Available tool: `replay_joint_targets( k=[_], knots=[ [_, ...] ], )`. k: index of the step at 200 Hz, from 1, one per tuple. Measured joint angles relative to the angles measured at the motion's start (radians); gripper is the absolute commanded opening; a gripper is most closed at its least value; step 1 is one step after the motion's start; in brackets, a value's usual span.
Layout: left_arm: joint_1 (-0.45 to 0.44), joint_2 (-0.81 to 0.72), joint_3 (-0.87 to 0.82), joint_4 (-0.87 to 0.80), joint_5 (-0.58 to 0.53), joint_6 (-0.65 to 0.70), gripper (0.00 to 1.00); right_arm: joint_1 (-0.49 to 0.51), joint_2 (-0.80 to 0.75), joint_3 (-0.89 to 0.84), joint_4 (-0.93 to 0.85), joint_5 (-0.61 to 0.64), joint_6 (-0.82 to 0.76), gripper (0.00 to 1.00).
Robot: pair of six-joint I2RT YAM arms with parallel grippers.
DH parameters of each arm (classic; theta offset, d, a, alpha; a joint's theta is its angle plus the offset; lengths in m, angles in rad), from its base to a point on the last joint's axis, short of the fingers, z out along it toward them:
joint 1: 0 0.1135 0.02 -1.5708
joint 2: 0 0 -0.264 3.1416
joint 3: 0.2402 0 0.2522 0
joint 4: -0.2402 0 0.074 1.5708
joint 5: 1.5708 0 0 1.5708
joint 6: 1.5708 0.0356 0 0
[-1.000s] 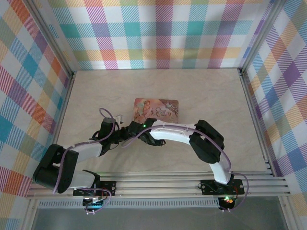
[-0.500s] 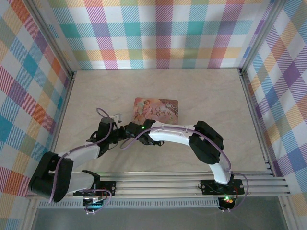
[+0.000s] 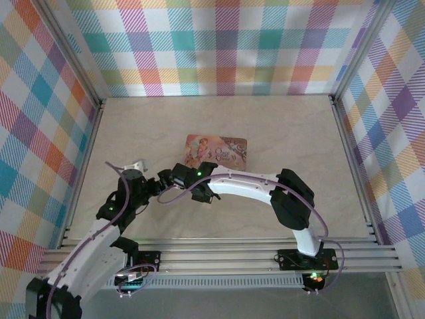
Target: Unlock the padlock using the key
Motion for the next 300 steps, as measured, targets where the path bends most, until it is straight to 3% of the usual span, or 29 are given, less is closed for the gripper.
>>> replay_joint_targets(
  k=[42,77,127,174,193,239,300],
  knots=[
    [0.000,-0.196,0.048,-0.274,-0.146,-0.039,1.00,-0.023,-0.072,0.004,0.069,-0.242,0.156,0.00],
    [0.000,-0.258,0.112,-0.450,-0.226,-0.076,1.00,-0.068,-0.082,0.028,0.121,-0.460,0.273,0.00],
    [0.000,-0.361,0.199,-0.620,-0.333,-0.091,1.00,-0.101,0.161,0.318,0.174,-0.666,0.433,0.00],
    [0.000,-0.435,0.201,-0.685,-0.393,-0.110,1.00,-0.101,0.550,0.860,0.133,-0.712,0.475,0.00],
    [0.000,-0.434,0.201,-0.695,-0.406,-0.109,1.00,-0.101,0.645,0.991,0.118,-0.704,0.475,0.00],
    [0.000,-0.406,0.196,-0.689,-0.405,-0.104,1.00,-0.101,0.698,1.010,0.131,-0.644,0.443,0.09],
    [0.000,-0.371,0.180,-0.665,-0.402,-0.093,1.00,-0.101,0.722,1.011,0.155,-0.603,0.400,0.30]
  ],
)
